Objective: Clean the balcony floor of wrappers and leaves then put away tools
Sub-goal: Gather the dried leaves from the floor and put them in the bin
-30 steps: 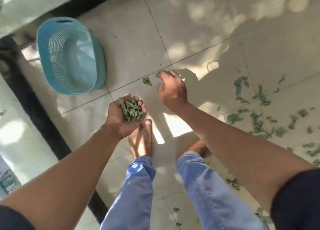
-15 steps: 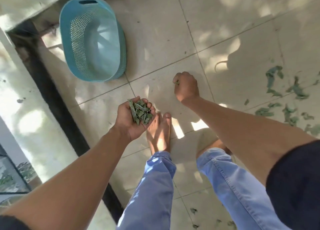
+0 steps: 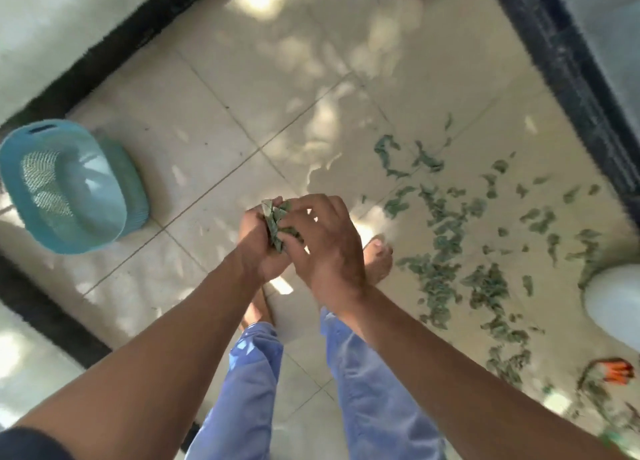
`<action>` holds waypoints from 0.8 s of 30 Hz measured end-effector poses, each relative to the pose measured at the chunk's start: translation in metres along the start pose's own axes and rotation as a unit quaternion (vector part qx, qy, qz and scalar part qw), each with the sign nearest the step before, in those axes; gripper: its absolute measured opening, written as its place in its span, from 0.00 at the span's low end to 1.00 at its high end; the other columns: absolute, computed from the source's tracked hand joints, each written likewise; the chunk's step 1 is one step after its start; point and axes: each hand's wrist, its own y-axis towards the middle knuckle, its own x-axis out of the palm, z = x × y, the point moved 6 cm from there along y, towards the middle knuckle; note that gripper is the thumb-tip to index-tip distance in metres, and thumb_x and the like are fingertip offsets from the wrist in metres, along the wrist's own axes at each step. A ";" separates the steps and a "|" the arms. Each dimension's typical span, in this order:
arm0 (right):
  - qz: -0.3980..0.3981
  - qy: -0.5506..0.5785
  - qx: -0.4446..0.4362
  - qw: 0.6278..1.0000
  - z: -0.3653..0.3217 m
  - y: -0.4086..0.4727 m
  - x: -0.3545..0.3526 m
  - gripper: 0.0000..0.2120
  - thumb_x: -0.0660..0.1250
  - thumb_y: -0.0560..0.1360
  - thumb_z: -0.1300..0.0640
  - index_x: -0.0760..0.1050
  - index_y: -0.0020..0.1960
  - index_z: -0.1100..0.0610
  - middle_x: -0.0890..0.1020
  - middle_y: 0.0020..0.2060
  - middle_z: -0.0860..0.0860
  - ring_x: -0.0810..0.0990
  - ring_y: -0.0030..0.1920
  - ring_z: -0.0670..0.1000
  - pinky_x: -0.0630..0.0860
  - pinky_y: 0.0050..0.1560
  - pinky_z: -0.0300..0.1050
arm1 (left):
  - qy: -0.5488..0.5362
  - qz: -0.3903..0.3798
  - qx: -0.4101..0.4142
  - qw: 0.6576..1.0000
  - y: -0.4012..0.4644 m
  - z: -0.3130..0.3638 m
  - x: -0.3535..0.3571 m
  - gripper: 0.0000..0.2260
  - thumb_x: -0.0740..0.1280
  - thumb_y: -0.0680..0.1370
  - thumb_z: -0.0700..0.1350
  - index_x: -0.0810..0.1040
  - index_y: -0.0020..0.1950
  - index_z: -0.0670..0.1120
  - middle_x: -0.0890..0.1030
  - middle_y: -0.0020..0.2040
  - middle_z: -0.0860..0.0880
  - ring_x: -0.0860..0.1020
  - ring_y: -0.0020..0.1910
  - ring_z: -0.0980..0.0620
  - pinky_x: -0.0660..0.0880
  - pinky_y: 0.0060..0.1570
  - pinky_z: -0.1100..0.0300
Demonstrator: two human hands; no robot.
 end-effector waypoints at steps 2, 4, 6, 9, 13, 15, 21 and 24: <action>0.015 -0.087 0.030 0.996 0.015 0.000 -0.017 0.06 0.72 0.72 0.58 0.83 0.48 0.52 0.77 0.47 0.49 0.73 0.47 0.53 0.73 0.41 0.49 | 0.052 -0.016 0.005 0.999 -0.001 -0.013 0.032 0.18 0.56 0.82 0.48 0.77 0.37 0.43 0.78 0.33 0.46 0.79 0.33 0.49 0.76 0.37 0.60; 0.015 -0.142 0.062 0.988 0.026 0.001 -0.031 0.08 0.71 0.68 0.60 0.83 0.46 0.52 0.76 0.43 0.50 0.73 0.44 0.54 0.72 0.39 0.50 | 0.095 -0.024 -0.008 0.995 0.002 -0.028 0.054 0.21 0.56 0.82 0.48 0.76 0.31 0.46 0.75 0.30 0.49 0.76 0.31 0.50 0.74 0.36 0.60; 0.007 -0.168 0.079 0.983 0.033 0.001 -0.045 0.11 0.69 0.68 0.59 0.82 0.49 0.52 0.77 0.43 0.50 0.74 0.44 0.53 0.70 0.40 0.48 | 0.127 -0.037 -0.025 0.991 0.002 -0.044 0.076 0.23 0.54 0.82 0.47 0.75 0.28 0.47 0.73 0.29 0.50 0.76 0.30 0.50 0.76 0.34 0.62; 0.017 -0.154 0.104 0.983 0.042 -0.002 -0.070 0.15 0.63 0.70 0.57 0.80 0.55 0.52 0.77 0.45 0.49 0.74 0.46 0.52 0.70 0.43 0.48 | 0.163 -0.054 -0.024 0.985 0.006 -0.060 0.105 0.26 0.51 0.84 0.46 0.75 0.27 0.46 0.73 0.28 0.50 0.77 0.28 0.51 0.76 0.30 0.64; 0.060 -0.088 0.124 0.987 0.061 -0.008 -0.115 0.22 0.61 0.70 0.62 0.78 0.62 0.52 0.78 0.49 0.49 0.75 0.48 0.53 0.73 0.45 0.48 | 0.203 -0.056 -0.029 0.977 0.016 -0.065 0.141 0.23 0.55 0.82 0.46 0.73 0.27 0.47 0.73 0.28 0.49 0.76 0.28 0.50 0.76 0.31 0.64; 0.115 -0.059 0.142 0.982 0.079 -0.014 -0.139 0.18 0.67 0.72 0.62 0.79 0.61 0.54 0.79 0.46 0.51 0.76 0.46 0.54 0.73 0.45 0.49 | 0.216 -0.037 -0.041 0.975 0.026 -0.064 0.151 0.16 0.59 0.80 0.47 0.74 0.33 0.47 0.73 0.32 0.49 0.75 0.32 0.49 0.76 0.36 0.61; 0.106 -0.030 0.286 0.952 0.179 -0.032 -0.133 0.14 0.69 0.76 0.58 0.76 0.61 0.53 0.80 0.51 0.50 0.77 0.51 0.50 0.78 0.44 0.44 | 0.176 0.023 -0.069 0.982 0.061 -0.050 0.152 0.13 0.60 0.79 0.45 0.79 0.38 0.44 0.77 0.39 0.48 0.77 0.38 0.49 0.80 0.42 0.56; 0.010 -0.052 0.357 0.933 0.234 -0.040 -0.093 0.21 0.69 0.78 0.53 0.72 0.69 0.51 0.77 0.60 0.51 0.77 0.59 0.53 0.79 0.52 0.47 | 0.201 0.030 -0.097 0.974 0.080 -0.046 0.147 0.16 0.59 0.80 0.46 0.80 0.36 0.44 0.76 0.40 0.49 0.76 0.38 0.51 0.79 0.41 0.59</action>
